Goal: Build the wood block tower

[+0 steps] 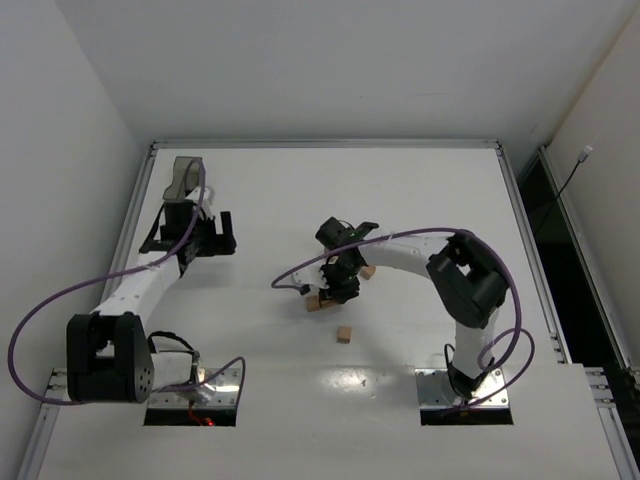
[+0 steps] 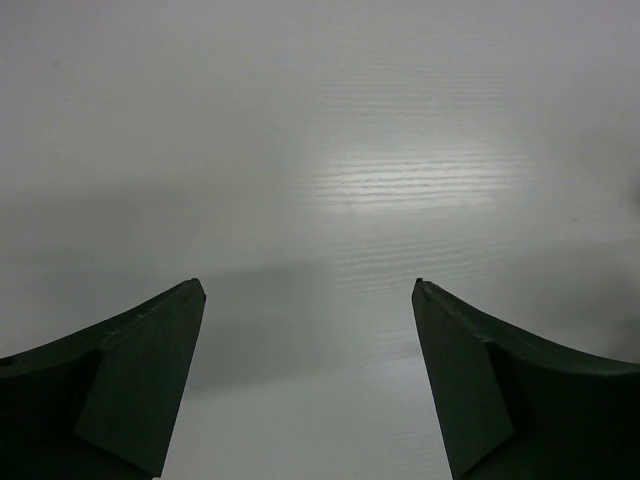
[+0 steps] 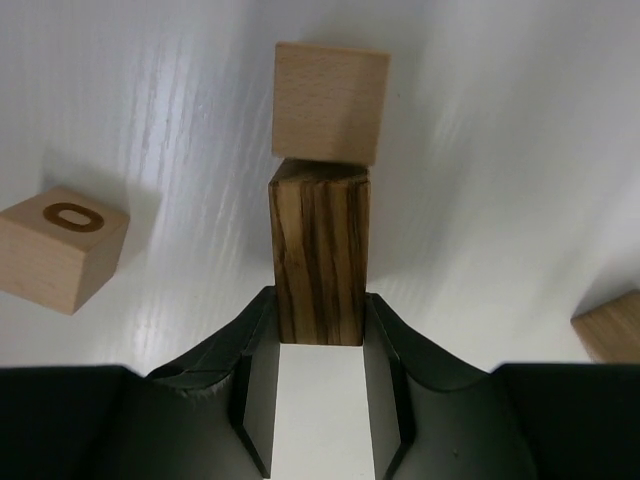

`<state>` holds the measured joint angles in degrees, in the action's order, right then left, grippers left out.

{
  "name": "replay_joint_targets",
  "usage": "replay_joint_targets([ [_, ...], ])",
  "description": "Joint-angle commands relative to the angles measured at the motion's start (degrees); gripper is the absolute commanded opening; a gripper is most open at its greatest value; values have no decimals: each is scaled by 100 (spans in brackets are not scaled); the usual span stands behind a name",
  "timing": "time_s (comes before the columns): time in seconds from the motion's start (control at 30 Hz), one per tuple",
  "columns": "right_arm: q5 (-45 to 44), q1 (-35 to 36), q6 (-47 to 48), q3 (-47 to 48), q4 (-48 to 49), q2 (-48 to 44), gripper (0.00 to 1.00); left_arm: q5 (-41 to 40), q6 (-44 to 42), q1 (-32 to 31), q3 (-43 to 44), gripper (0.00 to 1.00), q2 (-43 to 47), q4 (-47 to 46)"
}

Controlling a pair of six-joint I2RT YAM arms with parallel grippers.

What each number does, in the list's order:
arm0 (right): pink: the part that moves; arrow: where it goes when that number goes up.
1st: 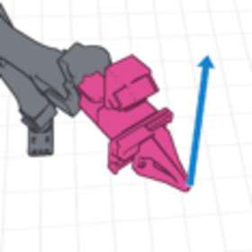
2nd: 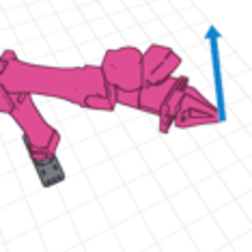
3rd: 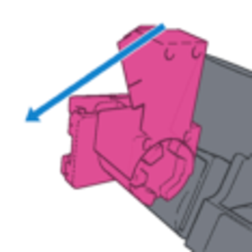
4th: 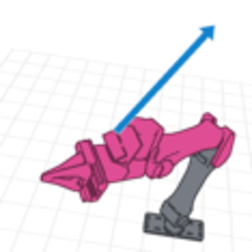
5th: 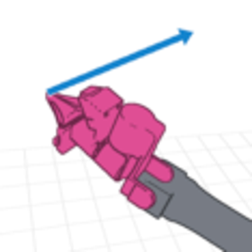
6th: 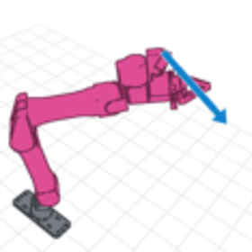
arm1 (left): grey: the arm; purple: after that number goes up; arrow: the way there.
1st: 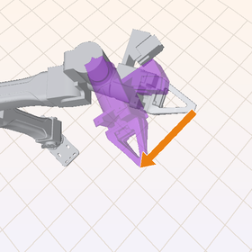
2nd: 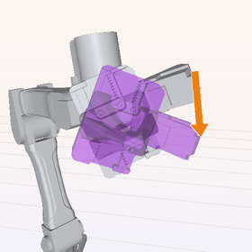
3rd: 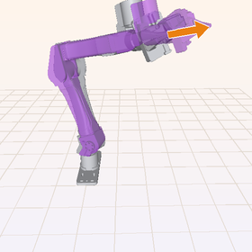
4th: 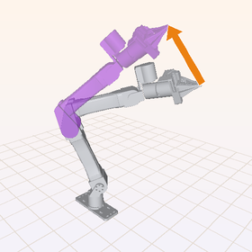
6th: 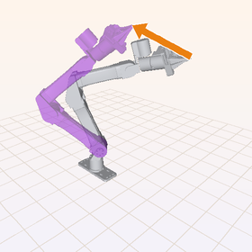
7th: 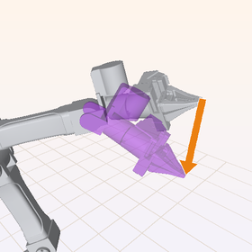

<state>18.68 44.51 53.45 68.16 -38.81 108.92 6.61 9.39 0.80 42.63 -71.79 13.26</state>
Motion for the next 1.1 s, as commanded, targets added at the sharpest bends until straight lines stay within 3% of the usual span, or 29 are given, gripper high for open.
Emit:
replay_joint_targets([
  [0.0, 459, -223, -509, -355, 698, -861, 0, 1015, -348, 61, -141, 82, 568, -289],
  [0.03, 601, -293, -633, -417, 795, -1021, 0, 1574, -498, 61, -141, 82, 683, -289],
  [0.13, 1155, -548, -1125, -803, 1383, -1724, 0, 2264, -1052, 61, -141, 82, 1131, -17],
  [0.23, 1558, -873, -1556, -725, 1446, -1848, 0, 3228, -1439, 61, -19, 84, 1448, 317],
  [0.4, 2375, -1348, -2407, -603, 1954, -1919, 0, 4856, -1440, 61, 96, 84, 1607, 319],
  [0.57, 4001, -1700, -3033, -242, 2421, -1699, 0, 6200, -1035, -273, 570, 84, 1282, 81],
  [0.8, 5135, -1700, -2998, -242, 2607, -2077, 0, 6116, -1008, -966, 1150, 84, 1150, -95],
  [1.07, 5339, -1639, -2998, -67, 2598, -2077, 0, 5395, -1642, -1723, 1327, 78, 1044, 256],
])
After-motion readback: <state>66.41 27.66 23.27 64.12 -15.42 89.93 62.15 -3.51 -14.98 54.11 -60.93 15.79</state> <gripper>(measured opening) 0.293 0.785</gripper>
